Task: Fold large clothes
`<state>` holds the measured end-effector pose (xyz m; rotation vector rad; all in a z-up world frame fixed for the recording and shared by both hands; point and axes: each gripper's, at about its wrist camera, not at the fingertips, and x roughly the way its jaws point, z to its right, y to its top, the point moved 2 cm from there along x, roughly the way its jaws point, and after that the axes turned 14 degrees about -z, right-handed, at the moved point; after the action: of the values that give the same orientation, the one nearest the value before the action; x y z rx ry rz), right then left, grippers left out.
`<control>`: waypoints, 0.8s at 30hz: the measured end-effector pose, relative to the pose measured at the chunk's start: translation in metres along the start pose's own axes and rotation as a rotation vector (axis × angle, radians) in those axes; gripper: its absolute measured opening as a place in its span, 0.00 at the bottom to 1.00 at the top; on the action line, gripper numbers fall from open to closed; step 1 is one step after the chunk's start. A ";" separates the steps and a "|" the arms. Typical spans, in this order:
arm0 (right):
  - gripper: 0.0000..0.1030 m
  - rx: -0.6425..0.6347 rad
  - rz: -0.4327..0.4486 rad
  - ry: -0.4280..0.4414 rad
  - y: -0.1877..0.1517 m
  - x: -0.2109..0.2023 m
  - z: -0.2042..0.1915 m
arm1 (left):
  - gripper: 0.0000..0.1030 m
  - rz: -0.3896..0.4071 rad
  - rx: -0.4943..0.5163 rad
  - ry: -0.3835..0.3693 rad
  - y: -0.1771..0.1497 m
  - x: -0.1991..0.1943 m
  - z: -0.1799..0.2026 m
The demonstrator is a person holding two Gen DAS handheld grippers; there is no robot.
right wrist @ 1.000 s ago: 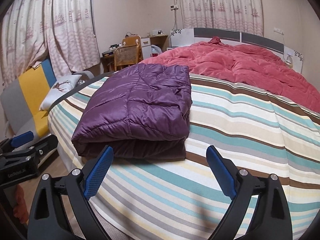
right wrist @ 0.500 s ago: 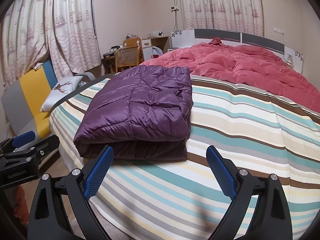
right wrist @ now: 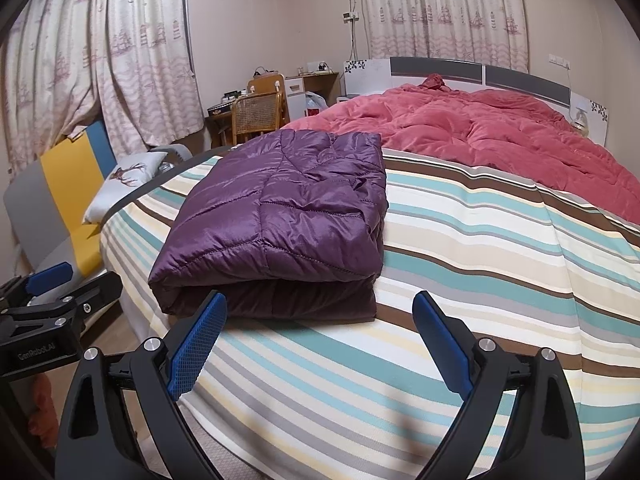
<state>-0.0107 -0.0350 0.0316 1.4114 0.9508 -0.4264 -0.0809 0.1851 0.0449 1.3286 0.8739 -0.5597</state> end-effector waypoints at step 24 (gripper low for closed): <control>0.91 0.003 -0.008 0.004 -0.002 0.001 -0.001 | 0.98 -0.009 0.010 -0.003 0.002 0.003 0.000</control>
<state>-0.0120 -0.0344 0.0294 1.4125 0.9591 -0.4314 -0.0781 0.1859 0.0436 1.3328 0.8762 -0.5736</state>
